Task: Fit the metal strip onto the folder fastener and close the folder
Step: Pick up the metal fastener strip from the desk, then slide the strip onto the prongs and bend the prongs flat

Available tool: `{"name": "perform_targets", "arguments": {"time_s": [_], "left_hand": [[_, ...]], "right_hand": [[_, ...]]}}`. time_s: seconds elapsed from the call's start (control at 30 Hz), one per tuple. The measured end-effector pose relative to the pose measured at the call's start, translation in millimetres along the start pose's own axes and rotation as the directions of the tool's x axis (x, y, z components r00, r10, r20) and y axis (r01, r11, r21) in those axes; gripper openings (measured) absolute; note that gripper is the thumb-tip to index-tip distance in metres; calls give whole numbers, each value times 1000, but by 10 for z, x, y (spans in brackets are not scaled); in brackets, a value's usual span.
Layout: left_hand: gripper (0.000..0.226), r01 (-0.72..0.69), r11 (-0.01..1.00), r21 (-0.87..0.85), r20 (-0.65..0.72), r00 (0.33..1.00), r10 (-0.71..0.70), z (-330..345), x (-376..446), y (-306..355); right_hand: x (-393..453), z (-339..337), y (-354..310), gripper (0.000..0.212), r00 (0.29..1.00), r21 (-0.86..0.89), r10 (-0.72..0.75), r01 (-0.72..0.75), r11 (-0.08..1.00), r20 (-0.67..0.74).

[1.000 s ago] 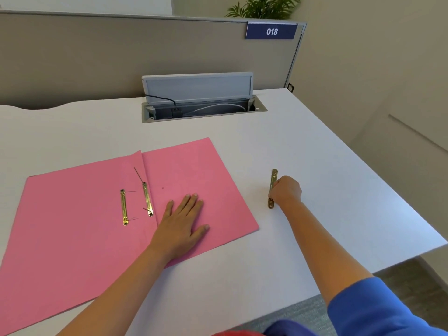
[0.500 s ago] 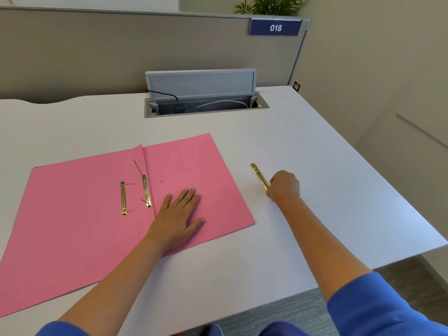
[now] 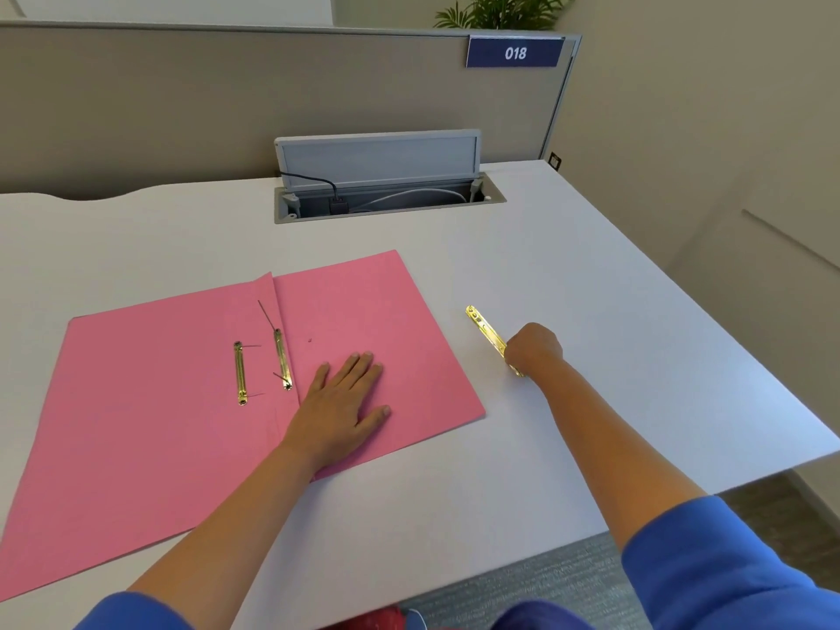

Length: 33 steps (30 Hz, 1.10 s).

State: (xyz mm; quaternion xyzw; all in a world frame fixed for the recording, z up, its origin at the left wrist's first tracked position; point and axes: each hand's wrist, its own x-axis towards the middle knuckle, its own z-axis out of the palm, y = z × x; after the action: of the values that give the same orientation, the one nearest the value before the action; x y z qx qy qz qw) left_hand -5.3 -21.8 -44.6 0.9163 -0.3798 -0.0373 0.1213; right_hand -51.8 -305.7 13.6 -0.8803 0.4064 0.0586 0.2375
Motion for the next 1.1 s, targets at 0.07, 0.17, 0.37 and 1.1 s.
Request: {"name": "perform_targets", "arguments": {"time_s": [0.07,0.17,0.37,1.1], "left_hand": [[65,-1,1000,2,3,1000,1,4,8,11],[65,-6,1000,-14,-3,1000,6,12,7,24],[62,-11,999,-30,-26,1000,10,-39,-6,66],[27,250,514,-820,-257,643,-722,-915,-94,-1128]], "right_hand": [[-14,9,6,28,1000,18,7,-7,1000,-6],[-56,-20,-41,24,1000,65,-5,6,998,-14],[-335,-102,-401,13,985,564,-163,108,818,47],[-1143,435,-1848,11,889,777,-384,54,628,248]]}}
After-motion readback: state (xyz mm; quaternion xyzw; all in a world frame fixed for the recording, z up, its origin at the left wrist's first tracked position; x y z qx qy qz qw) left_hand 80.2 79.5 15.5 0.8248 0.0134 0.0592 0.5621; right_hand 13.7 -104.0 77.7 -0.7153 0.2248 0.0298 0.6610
